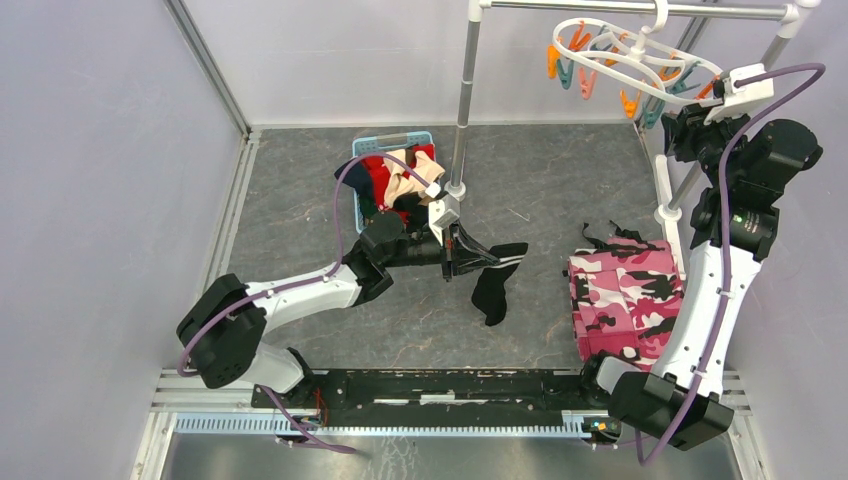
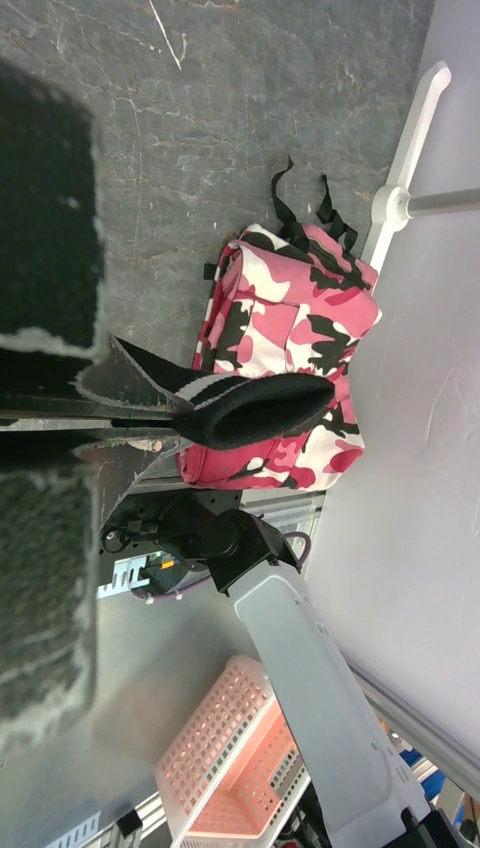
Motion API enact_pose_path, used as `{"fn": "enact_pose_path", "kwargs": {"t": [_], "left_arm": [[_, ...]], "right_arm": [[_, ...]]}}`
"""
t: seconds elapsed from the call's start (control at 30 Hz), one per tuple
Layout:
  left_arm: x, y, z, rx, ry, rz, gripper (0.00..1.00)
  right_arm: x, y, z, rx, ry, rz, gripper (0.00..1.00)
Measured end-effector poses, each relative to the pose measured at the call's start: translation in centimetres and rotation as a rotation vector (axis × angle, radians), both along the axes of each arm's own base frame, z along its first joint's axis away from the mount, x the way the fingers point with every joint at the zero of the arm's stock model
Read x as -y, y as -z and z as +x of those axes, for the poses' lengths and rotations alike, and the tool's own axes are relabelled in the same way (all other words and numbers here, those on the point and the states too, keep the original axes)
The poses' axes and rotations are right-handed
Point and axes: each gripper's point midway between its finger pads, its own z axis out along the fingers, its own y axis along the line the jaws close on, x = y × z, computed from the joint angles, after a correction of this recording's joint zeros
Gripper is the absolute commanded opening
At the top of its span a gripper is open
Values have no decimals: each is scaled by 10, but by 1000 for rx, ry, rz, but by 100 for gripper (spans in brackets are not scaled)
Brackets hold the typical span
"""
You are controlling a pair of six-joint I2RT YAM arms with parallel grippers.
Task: Clip the socks to the hanger
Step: Open the clamp at the hanger.
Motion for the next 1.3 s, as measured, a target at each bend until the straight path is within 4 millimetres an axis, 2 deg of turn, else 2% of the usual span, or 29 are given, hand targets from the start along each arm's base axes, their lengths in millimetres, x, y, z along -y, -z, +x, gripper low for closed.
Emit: {"fn": "enact_pose_path", "kwargs": {"t": [0.23,0.37,0.57,0.87,1.1,1.2,1.3], "left_arm": [[-1,0,-1,1,7,1,2],[-1,0,0,1,7,1,2],[-1,0,0,1,7,1,2],[-1,-1,-1,3,9,-2,2],[3,-2,2,-4,12,-17,2],[13,-8,9,-15,15,-37,2],[29,-22,22,-30,18,-81,2]], "right_arm": [[2,2,2,-5,8,1,55],[4,6,5,-15,9,6,55],[7,9,9,-25,16,5,42],[9,9,9,-25,24,4,14],[5,3,3,-11,18,4,11],[-2,-3,-4,4,0,12,12],[-10,-5,-10,12,-22,27,12]]}}
